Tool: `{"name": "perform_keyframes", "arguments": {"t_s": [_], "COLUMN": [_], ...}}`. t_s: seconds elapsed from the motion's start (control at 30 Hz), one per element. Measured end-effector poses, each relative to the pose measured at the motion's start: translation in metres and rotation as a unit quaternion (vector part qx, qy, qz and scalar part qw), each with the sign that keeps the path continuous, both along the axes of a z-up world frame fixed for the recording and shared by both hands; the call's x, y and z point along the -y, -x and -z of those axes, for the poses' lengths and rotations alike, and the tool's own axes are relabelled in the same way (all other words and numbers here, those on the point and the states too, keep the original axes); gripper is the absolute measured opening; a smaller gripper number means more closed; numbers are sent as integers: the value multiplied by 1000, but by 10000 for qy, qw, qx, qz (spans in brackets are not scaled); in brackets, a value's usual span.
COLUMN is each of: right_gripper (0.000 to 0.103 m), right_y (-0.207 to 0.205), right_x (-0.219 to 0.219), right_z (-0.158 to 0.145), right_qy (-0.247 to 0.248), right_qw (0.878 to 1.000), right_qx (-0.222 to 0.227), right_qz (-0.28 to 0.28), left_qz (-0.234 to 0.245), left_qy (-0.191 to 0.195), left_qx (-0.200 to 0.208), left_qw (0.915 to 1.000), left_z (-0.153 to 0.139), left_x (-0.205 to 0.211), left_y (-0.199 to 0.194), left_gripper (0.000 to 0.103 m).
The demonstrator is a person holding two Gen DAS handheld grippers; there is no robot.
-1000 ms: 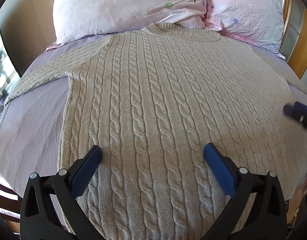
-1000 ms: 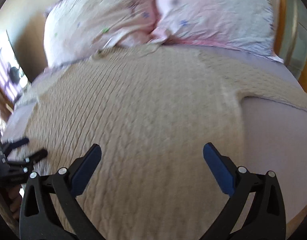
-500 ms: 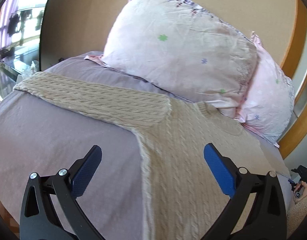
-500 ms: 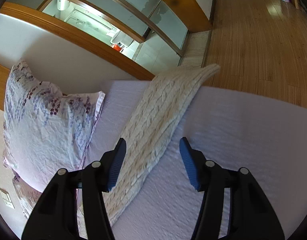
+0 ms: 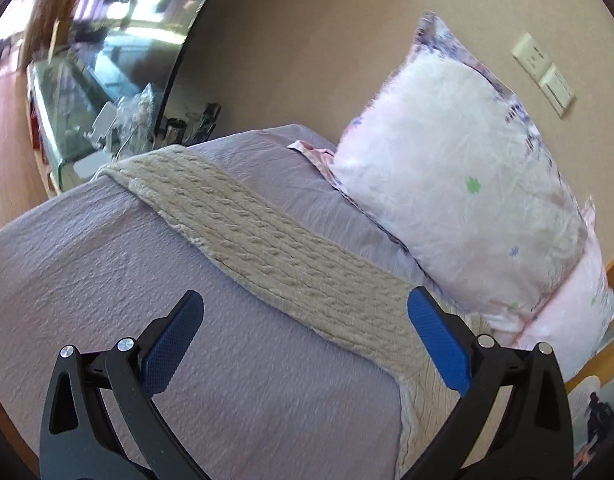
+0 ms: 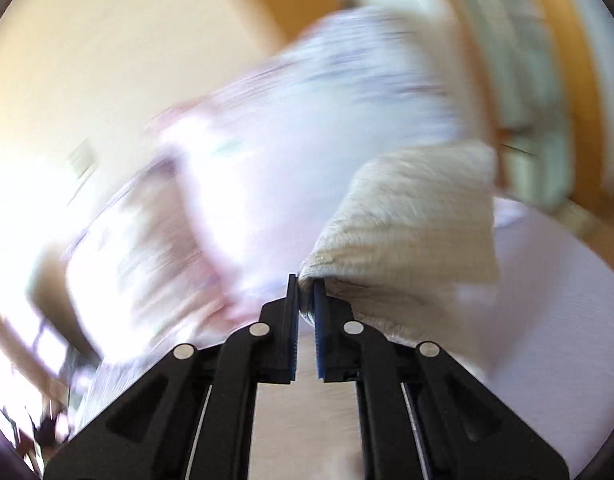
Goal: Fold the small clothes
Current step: 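Grasp the sweater sleeve with the right gripper and fold it across the body, then grasp the other sleeve with the left gripper and fold it across the body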
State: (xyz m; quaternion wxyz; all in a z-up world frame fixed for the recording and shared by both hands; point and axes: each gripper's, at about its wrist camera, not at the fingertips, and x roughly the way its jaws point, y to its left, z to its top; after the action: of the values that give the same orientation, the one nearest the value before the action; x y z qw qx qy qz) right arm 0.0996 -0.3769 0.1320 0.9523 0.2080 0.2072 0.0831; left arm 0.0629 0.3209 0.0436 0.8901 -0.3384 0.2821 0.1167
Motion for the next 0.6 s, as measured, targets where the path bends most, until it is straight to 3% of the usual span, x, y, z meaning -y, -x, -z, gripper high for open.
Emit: {"name": "perform_keyframes", "arguments": {"t_s": [0.03,0.1,0.13,0.2,0.3,0.33,0.5,0.6], "right_gripper": [12,35,53,61,78,81,84,86], "right_y": [-4,-13,-14,-8,6,11,21,26], "right_x": [-41,-117,-145,-172,-171,-164,-104,-75], "right_z": [0,11,18,24,19,17,15,20], "right_qy": [171,382,466,572,760,741,541,409], "right_qw": [9980,9835,9760,9686,9746,9771,9884,9926], "right_qx": [-43,-357,-508,-507,-257,-230,-313,-287], "right_qz": [-602,-1729,-2065,-2364,-2093,-1983,-1386,-1104], "left_qz": [-88,-287,-381,-516,-752,-791,-1149,-1383], "left_qy": [152,401,475,587,813,915,1344,1657], "left_qx": [-51,-166,-187,-188,-203,-210,-17,-24], "left_qw": [9998,9986,9980,9968,9936,9924,9842,9764], "left_z": [4,13,17,23,32,35,44,50], "left_x": [-8,-22,-28,-39,-56,-62,-91,-107], "left_y": [-3,-9,-10,-13,-14,-16,-17,-18], "left_gripper": [102,102,102,102,98,92,72,50]}}
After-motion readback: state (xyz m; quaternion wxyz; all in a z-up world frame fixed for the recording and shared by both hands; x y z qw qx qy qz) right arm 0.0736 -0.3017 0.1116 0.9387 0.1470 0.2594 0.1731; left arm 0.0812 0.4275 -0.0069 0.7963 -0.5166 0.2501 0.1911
